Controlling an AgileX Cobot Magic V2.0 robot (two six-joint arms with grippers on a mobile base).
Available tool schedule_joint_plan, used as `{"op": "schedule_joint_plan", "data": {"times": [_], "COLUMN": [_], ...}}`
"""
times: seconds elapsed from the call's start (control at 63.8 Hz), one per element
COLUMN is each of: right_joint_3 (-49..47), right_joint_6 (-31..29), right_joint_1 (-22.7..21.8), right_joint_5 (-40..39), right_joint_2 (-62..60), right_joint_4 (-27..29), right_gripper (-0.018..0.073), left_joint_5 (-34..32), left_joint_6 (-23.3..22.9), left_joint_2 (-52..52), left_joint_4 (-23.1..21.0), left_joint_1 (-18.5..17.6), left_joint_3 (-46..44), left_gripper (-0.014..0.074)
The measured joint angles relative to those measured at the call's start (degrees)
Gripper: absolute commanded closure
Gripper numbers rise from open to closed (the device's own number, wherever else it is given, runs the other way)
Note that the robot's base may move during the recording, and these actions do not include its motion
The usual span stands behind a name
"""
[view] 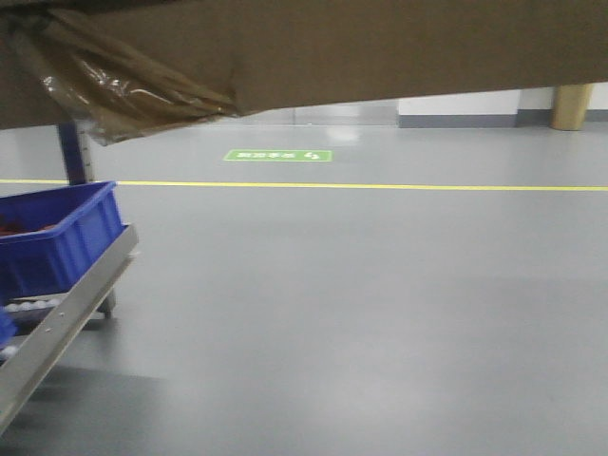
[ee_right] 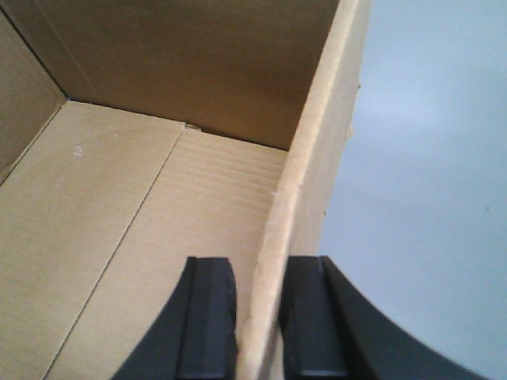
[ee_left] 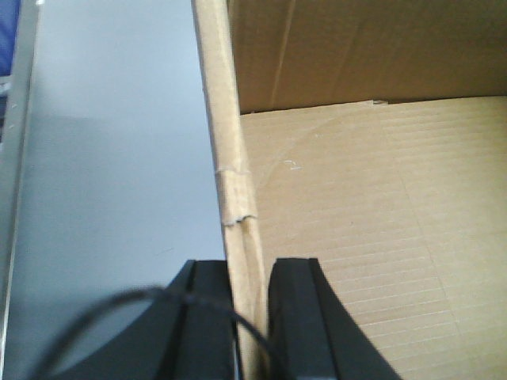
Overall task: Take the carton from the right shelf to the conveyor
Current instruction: 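Hold the carton with both grippers while the base turns and drives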
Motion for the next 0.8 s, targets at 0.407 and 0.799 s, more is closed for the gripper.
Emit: {"op": "schedule_joint_plan", "data": {"times": [0.407, 0.799], "right_joint_3": [0.0, 0.0], "right_joint_6": [0.0, 0.0], "right_joint_1": [0.0, 0.0], "right_joint_5": [0.04, 0.04], "right_joint_2": [-0.22, -0.22], "right_joint_4": [0.0, 0.0], "right_gripper": [0.0626, 0.0626], "left_joint_5": [0.11, 0.11], "left_joint_6": [0.0, 0.0], "left_joint_2": [0.0, 0.0], "left_joint_4": [-0.1, -0.1], "left_joint_1": [0.0, 0.0], "left_joint_3": [0.0, 0.0], "left_gripper": [0.0612, 0.0612]}}
